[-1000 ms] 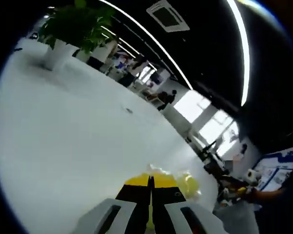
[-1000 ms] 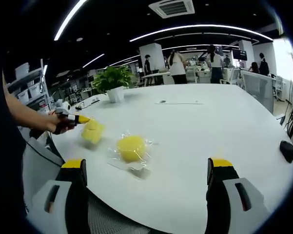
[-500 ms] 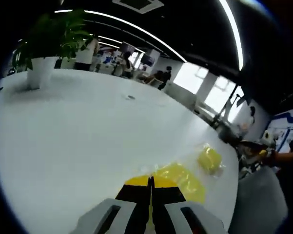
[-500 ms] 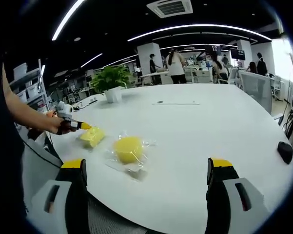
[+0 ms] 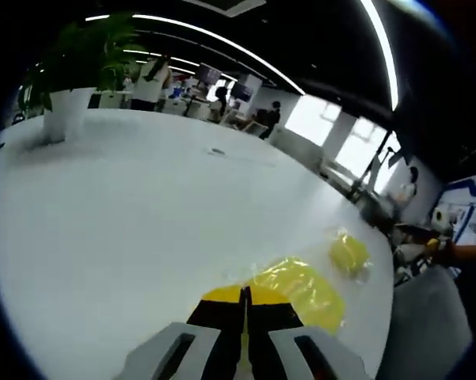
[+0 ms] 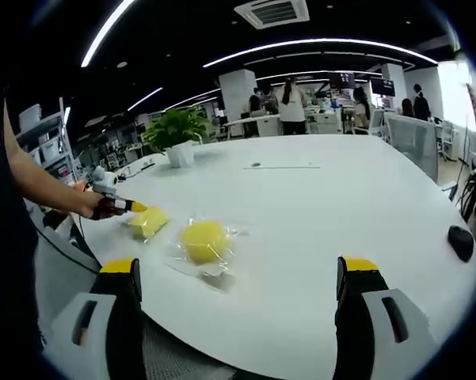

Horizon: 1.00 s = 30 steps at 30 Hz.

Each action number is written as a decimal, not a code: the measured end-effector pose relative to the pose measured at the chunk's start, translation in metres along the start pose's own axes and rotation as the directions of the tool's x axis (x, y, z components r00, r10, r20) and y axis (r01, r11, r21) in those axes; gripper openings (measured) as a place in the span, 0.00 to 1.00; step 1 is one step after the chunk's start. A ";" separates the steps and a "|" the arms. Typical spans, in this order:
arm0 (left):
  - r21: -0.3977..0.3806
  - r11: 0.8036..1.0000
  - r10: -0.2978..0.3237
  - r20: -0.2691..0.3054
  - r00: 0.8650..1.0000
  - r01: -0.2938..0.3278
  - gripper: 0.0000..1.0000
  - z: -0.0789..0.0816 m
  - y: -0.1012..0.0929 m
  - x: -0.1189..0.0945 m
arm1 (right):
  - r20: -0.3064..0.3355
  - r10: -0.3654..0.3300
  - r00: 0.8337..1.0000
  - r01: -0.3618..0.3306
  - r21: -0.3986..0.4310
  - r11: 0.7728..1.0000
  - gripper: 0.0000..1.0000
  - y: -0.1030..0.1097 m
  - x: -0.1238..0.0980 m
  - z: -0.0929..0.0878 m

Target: Compare the silicone blocks by pressing each to a similar depth, holding the contact briefly, and releasing to observe deformation and rebound differences across the visible hardness samples.

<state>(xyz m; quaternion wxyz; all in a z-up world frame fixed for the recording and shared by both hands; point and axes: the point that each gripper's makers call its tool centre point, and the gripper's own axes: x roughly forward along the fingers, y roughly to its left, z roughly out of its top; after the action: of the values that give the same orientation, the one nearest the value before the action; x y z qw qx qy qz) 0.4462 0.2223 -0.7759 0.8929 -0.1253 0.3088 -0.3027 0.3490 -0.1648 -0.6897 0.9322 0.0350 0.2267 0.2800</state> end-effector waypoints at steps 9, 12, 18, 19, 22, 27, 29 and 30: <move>-0.127 0.990 0.057 -0.001 0.998 -0.057 0.11 0.000 0.011 -0.004 | 0.002 -0.003 1.000 0.003 -0.003 1.000 0.96 -0.003 0.000 0.003; -0.130 0.987 0.092 0.010 0.996 -0.089 0.30 0.002 0.019 -0.008 | 0.001 0.003 1.000 -0.003 -0.004 1.000 0.96 -0.002 0.001 0.003; -0.083 0.986 0.150 0.072 0.986 -0.143 0.67 0.022 0.030 -0.021 | -0.001 0.010 1.000 -0.010 0.002 1.000 0.96 -0.001 0.004 0.001; -0.063 0.987 0.153 0.094 0.984 -0.147 0.73 0.028 0.030 -0.024 | -0.002 0.012 1.000 -0.012 0.003 1.000 0.96 -0.002 0.004 0.000; -0.037 0.989 0.146 0.112 0.983 -0.143 0.83 0.036 0.024 -0.036 | -0.005 0.016 1.000 -0.016 0.007 1.000 0.96 -0.001 0.007 0.000; 0.061 0.988 0.134 0.123 0.983 -0.142 0.93 0.042 0.014 -0.055 | -0.005 0.027 1.000 -0.027 0.002 1.000 0.96 0.001 0.013 0.001; 0.067 0.986 0.144 0.128 0.981 -0.154 0.98 0.043 0.011 -0.064 | -0.006 0.033 0.999 -0.033 -0.001 0.999 0.96 0.002 0.015 0.003; 0.055 0.988 0.133 0.148 0.980 -0.143 1.00 0.046 0.007 -0.070 | -0.007 0.037 0.999 -0.037 -0.003 0.999 0.96 0.003 0.017 0.004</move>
<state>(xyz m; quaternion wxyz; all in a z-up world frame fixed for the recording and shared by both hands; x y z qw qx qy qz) 0.4345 0.2727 -0.7096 0.9354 -0.0957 0.2414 -0.2402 0.3616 -0.1534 -0.6924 0.9261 0.0369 0.2288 0.2977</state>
